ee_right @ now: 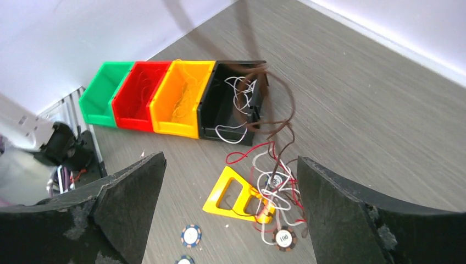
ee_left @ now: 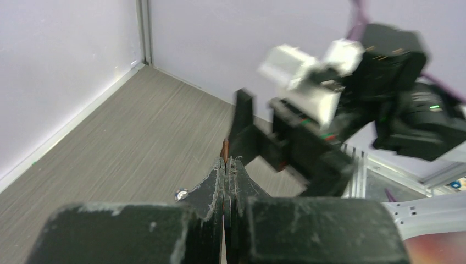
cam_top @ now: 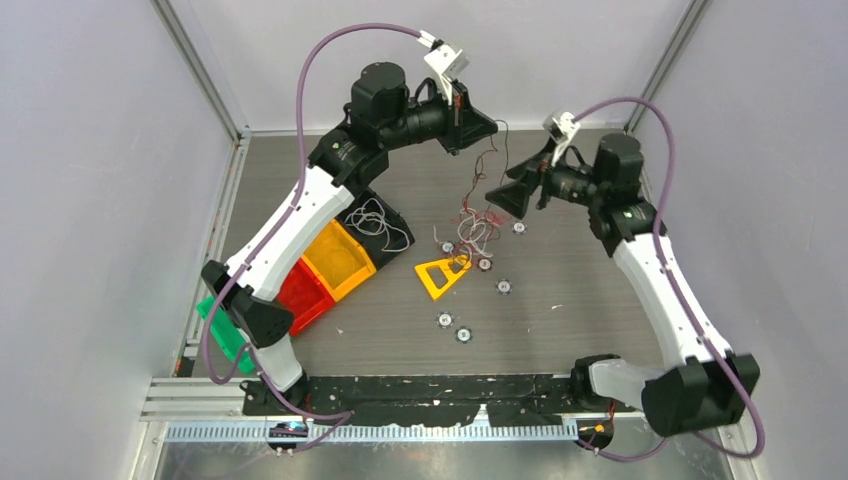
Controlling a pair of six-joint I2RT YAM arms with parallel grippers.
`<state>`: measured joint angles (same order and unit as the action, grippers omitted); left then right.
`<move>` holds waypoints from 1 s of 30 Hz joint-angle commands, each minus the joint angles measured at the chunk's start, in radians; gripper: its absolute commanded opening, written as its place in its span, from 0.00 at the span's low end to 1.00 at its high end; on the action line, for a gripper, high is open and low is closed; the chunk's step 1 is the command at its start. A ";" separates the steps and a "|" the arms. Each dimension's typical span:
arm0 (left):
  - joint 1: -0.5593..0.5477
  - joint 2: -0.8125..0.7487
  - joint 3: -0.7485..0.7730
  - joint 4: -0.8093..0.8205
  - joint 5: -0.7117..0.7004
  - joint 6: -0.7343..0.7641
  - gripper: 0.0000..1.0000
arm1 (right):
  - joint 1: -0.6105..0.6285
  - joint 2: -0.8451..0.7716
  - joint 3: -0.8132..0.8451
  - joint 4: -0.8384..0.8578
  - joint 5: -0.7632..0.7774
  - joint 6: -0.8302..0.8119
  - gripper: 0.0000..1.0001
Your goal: Untangle the cables
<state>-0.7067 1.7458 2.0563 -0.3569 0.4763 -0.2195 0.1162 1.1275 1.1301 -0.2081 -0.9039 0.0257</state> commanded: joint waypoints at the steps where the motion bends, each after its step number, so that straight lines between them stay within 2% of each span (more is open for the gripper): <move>1: 0.002 -0.005 0.015 0.112 0.056 -0.085 0.00 | 0.089 0.116 0.068 0.165 0.170 0.136 0.96; 3: 0.001 0.003 0.017 0.146 0.086 -0.117 0.00 | 0.123 0.163 0.082 0.221 0.286 0.150 0.99; 5: 0.001 0.011 0.028 0.167 0.101 -0.146 0.00 | 0.142 0.208 0.081 0.332 0.371 0.187 0.93; 7: 0.002 0.017 0.041 0.182 0.116 -0.159 0.00 | 0.158 0.252 0.064 0.445 0.393 0.247 0.82; 10: 0.007 0.032 0.097 0.189 0.127 -0.158 0.00 | 0.217 0.296 0.036 0.529 0.415 0.266 0.56; 13: 0.031 0.052 0.203 0.196 0.117 -0.162 0.00 | 0.249 0.327 -0.042 0.560 0.479 0.224 0.43; 17: 0.059 0.057 0.346 0.202 0.112 -0.130 0.00 | 0.246 0.356 -0.158 0.556 0.524 0.153 0.37; 22: 0.082 0.011 0.384 0.254 0.065 -0.104 0.00 | 0.203 0.430 -0.211 0.489 0.524 0.051 0.35; 26: 0.107 -0.016 0.422 0.279 0.014 -0.103 0.00 | 0.157 0.493 -0.174 0.382 0.515 -0.029 0.33; 30: 0.135 -0.045 0.462 0.298 -0.033 -0.107 0.00 | 0.108 0.580 -0.048 0.237 0.509 -0.037 0.24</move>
<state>-0.5983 1.7847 2.4390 -0.2127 0.5171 -0.3328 0.2657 1.6356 0.9527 0.1928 -0.4202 0.0475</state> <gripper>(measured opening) 0.006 0.260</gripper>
